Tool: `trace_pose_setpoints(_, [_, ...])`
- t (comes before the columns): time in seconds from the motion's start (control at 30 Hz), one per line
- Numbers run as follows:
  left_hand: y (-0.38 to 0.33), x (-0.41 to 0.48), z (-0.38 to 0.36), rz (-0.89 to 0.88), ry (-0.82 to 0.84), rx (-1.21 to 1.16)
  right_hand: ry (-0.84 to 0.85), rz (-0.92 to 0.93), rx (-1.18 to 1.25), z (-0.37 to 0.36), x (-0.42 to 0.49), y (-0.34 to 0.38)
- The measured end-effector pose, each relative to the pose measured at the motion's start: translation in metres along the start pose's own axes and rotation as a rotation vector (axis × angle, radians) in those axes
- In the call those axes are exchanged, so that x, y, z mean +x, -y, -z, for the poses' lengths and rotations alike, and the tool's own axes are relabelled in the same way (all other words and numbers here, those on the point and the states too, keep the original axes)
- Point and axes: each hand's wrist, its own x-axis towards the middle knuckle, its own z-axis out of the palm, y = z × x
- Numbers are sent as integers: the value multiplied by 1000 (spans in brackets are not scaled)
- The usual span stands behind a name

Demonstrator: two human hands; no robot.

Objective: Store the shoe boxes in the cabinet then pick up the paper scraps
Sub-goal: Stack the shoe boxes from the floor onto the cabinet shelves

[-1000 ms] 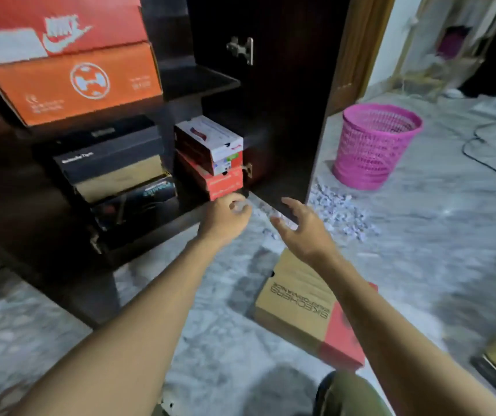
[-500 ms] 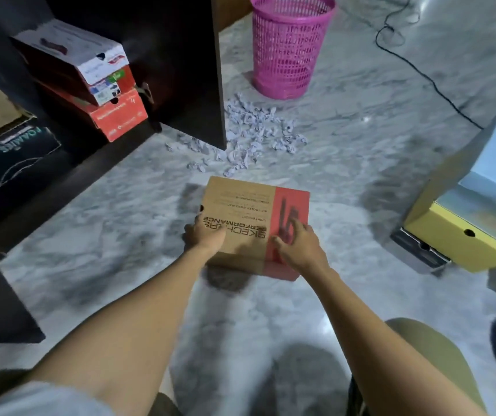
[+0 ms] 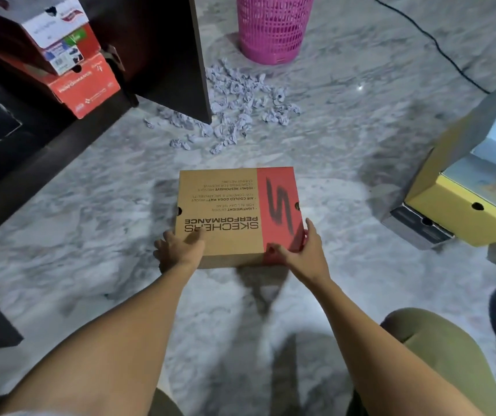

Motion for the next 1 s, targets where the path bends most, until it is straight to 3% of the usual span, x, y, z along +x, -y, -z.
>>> trace_pose_setpoints(0.17, [17, 11, -2, 23, 171, -143, 46, 43, 155, -1, 3, -4])
trace_pose_setpoints(0.47, [19, 11, 10, -22, 255, -226, 101, 59, 225, 1, 3, -7])
trace_pose_setpoints(0.73, [4, -9, 49, -128, 179, -266, 126, 142, 168, 13, 4, 23])
trace_pose_setpoints(1.0, [-38, -55, 134, -238, -43, -345, 160, 350, 189, 43, 4, 129])
